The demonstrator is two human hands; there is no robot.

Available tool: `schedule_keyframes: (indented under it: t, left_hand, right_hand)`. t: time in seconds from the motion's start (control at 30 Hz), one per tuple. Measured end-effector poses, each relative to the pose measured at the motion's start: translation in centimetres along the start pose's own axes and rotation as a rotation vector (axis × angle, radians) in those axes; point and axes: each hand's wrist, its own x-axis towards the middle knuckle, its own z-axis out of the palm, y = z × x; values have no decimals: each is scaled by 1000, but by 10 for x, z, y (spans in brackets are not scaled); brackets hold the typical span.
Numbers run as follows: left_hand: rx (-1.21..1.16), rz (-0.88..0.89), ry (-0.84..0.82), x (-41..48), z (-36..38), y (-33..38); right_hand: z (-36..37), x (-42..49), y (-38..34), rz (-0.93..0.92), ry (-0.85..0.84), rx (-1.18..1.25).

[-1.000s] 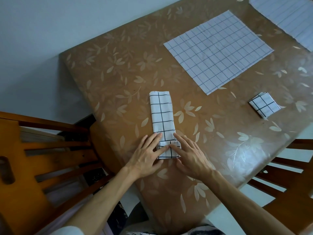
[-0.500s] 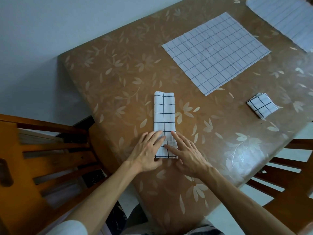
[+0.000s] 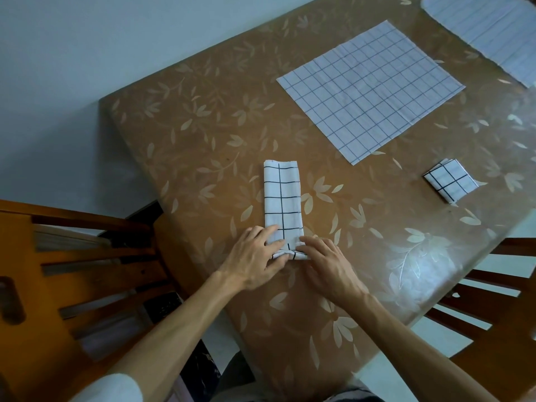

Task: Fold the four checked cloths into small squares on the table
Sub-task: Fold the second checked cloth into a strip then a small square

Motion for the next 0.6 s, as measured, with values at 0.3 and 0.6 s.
schedule_keyframes:
  t: [0.3, 0.6]
  left_hand:
    - [-376, -366, 28, -7, 0, -3]
    - [-218, -349, 117, 0, 14, 8]
  right_hand:
    - [-12, 26, -8, 395, -49, 365]
    - [-8, 40, -7, 339, -96, 203]
